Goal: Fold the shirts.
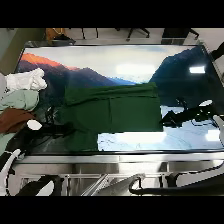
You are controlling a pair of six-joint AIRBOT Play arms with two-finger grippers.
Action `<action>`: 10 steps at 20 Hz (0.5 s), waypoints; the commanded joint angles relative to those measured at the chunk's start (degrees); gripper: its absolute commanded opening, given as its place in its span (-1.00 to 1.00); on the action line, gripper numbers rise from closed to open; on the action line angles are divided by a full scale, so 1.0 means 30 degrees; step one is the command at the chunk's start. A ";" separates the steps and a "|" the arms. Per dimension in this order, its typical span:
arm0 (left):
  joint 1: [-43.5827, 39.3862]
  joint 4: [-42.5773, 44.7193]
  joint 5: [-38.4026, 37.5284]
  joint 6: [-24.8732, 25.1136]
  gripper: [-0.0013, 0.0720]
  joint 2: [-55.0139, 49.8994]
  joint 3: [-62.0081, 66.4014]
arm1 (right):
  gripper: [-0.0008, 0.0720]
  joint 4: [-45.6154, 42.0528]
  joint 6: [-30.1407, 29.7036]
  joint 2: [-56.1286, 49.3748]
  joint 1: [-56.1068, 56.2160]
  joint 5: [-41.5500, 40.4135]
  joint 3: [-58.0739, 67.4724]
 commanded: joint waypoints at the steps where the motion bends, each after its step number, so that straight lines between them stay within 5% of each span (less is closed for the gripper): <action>1: -0.0044 -0.0066 -0.1647 0.0342 -0.91 -0.0189 0.1683 | -0.06 -0.0342 -0.0138 -0.0248 0.1202 -0.0838 -0.0670; 3: -0.0044 0.0051 -0.2769 0.0350 -0.91 -0.0189 0.2492 | -0.82 -0.0313 -0.0189 -0.0087 0.1858 -0.0823 -0.0656; 4: -0.0044 0.0481 -0.3759 0.0321 -0.92 -0.0182 0.2958 | -0.92 -0.0335 -0.0153 0.0182 0.1960 -0.0670 -0.0656; 10: -0.0044 0.6339 -0.9311 -0.2871 -0.92 0.3920 0.3417 | -0.92 -0.6441 0.5807 0.3606 0.1778 0.0889 -0.0991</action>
